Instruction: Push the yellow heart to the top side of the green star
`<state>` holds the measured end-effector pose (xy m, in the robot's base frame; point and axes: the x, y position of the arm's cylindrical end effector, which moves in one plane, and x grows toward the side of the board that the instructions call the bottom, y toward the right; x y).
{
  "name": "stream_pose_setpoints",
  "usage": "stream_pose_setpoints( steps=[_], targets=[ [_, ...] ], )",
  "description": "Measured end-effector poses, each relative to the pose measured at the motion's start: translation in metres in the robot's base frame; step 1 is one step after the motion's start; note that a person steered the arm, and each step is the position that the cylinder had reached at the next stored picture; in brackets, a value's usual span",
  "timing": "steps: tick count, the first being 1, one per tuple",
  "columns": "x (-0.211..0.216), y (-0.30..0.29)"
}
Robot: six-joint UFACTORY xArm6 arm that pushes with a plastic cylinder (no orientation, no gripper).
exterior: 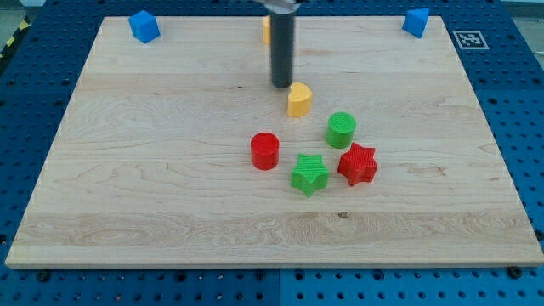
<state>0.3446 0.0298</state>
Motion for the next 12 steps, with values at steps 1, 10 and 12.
stream_pose_setpoints(
  steps=[1, 10, 12],
  targets=[
    [-0.001, 0.051],
    [0.047, 0.008],
    [0.038, 0.000]
  ],
)
